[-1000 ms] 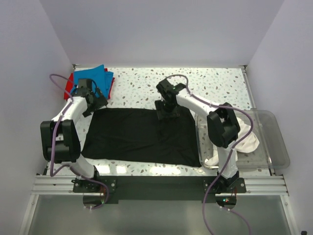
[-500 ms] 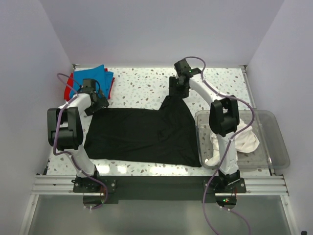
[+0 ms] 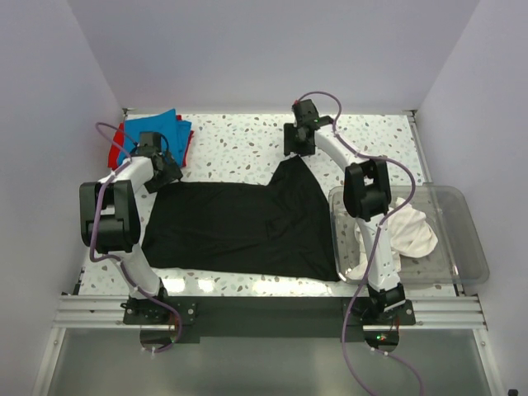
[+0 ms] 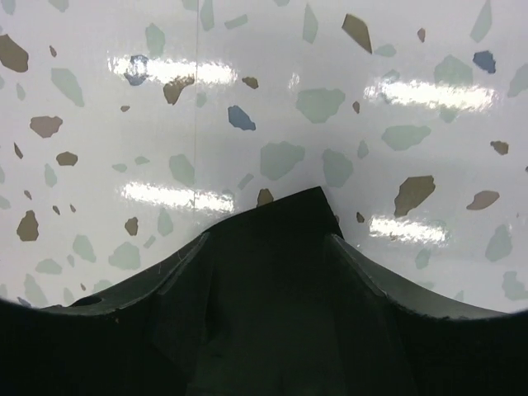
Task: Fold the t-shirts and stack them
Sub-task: Fold the tshirt
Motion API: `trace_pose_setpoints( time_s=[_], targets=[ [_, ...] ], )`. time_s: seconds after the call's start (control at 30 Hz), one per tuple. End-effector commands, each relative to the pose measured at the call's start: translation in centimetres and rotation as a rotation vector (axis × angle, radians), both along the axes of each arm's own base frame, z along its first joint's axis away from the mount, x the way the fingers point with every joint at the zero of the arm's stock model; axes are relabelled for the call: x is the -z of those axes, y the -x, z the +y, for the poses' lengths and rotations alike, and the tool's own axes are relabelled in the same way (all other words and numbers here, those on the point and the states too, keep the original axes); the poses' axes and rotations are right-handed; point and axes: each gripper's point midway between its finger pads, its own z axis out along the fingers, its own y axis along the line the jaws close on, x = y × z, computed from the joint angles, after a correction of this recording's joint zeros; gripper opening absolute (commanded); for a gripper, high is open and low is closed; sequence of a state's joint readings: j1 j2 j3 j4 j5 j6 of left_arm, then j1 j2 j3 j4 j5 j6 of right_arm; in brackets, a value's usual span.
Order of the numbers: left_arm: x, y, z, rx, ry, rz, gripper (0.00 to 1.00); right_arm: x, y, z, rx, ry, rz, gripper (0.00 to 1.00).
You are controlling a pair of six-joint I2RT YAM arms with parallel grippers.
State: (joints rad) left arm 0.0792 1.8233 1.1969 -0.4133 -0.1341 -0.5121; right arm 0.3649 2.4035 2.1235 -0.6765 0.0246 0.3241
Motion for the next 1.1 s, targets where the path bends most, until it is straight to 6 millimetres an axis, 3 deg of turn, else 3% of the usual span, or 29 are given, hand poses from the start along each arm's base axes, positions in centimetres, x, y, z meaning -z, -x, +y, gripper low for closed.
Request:
trace_pose_setpoints(
  time_s=[0.0,0.2,0.33,0.57,0.9,1.07],
  targets=[
    [-1.4,-0.8,0.4,-0.002,-0.004,-0.038,0.76,-2.4,-3.3,-0.5,-0.005,0.025,-0.146,0.59],
    [-1.4,0.0,0.3,-0.002,-0.001,-0.028,0.76,-1.5,-4.5,-1.3,-0.002,0.087,-0.181,0.58],
    [-1.5,0.1,0.2,0.0,0.003,-0.031,0.76,-0.3,-4.3,-1.5,-0.012,0.113,-0.15,0.56],
    [-1.9,-0.2,0.0,0.01,0.013,-0.04,0.76,1.9,-3.7,-1.9,-0.022,0.133,-0.112,0.53],
    [-1.9,0.0,0.0,0.012,0.013,-0.038,0.76,3.7,-1.8,-2.4,-0.023,0.154,-0.046,0.35],
    [-2.2,-0.2,0.0,0.016,0.013,-0.044,0.76,5.1,-0.7,-2.8,-0.01,0.168,0.015,0.31]
  ],
)
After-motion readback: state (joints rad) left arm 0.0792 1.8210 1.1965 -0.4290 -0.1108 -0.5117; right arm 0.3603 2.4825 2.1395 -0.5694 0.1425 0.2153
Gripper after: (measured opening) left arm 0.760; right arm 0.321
